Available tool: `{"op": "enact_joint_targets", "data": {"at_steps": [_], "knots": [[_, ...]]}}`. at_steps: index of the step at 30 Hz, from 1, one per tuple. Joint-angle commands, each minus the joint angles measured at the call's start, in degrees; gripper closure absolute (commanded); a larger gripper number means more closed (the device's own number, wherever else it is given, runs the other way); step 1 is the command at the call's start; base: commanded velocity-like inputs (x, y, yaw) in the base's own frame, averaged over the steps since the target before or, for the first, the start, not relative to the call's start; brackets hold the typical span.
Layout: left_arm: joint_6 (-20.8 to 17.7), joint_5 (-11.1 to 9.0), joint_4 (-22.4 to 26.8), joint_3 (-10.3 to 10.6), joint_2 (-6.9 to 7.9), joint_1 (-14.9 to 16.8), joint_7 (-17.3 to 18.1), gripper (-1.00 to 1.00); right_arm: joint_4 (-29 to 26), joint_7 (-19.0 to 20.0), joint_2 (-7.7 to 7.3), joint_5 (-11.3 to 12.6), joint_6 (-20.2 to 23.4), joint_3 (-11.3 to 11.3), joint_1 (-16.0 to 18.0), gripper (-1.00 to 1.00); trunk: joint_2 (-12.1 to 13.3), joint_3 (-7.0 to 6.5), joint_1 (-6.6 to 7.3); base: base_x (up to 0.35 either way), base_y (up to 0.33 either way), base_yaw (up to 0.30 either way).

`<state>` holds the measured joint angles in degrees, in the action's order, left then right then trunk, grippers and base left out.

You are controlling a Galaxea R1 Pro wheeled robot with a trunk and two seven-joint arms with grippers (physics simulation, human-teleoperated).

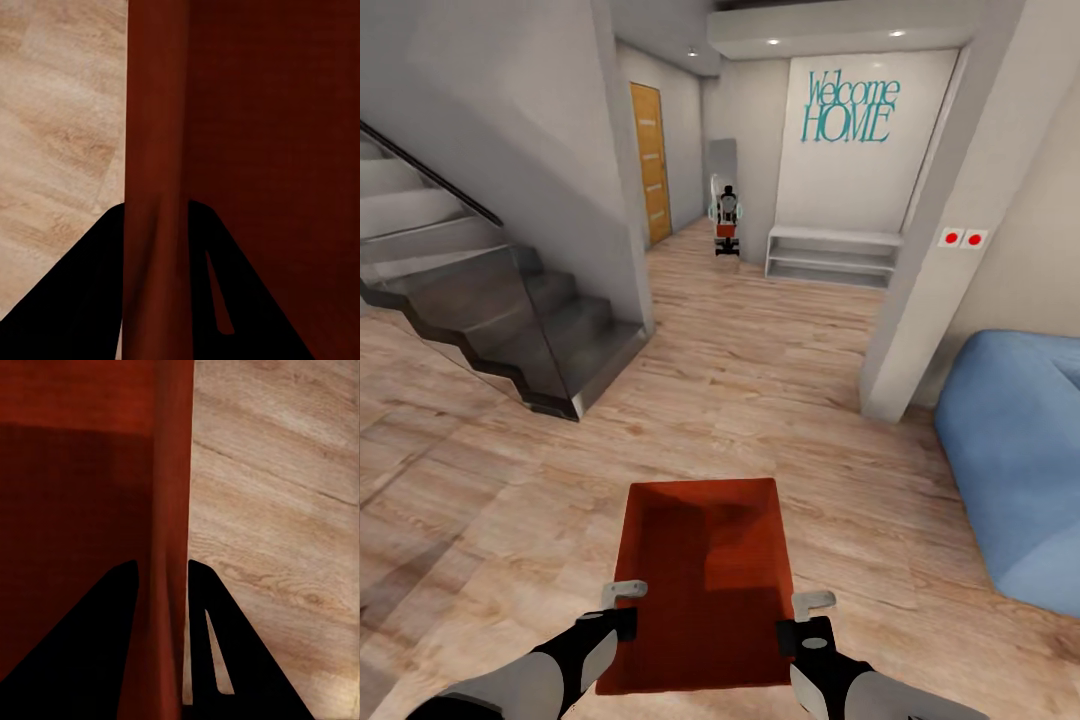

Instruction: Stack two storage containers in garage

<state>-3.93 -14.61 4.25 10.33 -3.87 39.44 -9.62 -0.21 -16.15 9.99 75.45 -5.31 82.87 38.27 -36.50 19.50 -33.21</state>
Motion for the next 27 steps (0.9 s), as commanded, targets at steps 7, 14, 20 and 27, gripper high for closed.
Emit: {"op": "enact_joint_targets", "data": {"at_steps": [7,14,20,27], "knots": [[-0.46,-2.12,0.06,-4.11,0.62,0.02,-0.75,1.0,-0.14,-0.81,0.01,-0.39,-1.37,-0.52,0.04,1.0,-0.06,0.08,-0.05,0.323,0.0,0.0],[-0.43,-2.12,0.06,-4.1,0.62,0.02,-0.75,1.0,-0.14,-0.81,0.01,-0.39,-1.37,-0.52,0.03,1.0,-0.06,0.08,-0.05,0.323,0.0,0.0],[-0.38,-2.11,0.06,-4.1,0.62,0.02,-0.75,1.0,-0.14,-0.81,0.01,-0.39,-1.37,-0.52,0.01,1.0,-0.06,0.08,-0.05,0.323,0.0,-0.001],[-0.38,-2.09,0.04,-4.11,0.68,0.02,-0.75,1.0,-0.14,-0.81,0.01,-0.39,-1.37,-0.54,0.01,1.0,-0.06,0.08,-0.05,0.323,0.0,-0.19]]}}
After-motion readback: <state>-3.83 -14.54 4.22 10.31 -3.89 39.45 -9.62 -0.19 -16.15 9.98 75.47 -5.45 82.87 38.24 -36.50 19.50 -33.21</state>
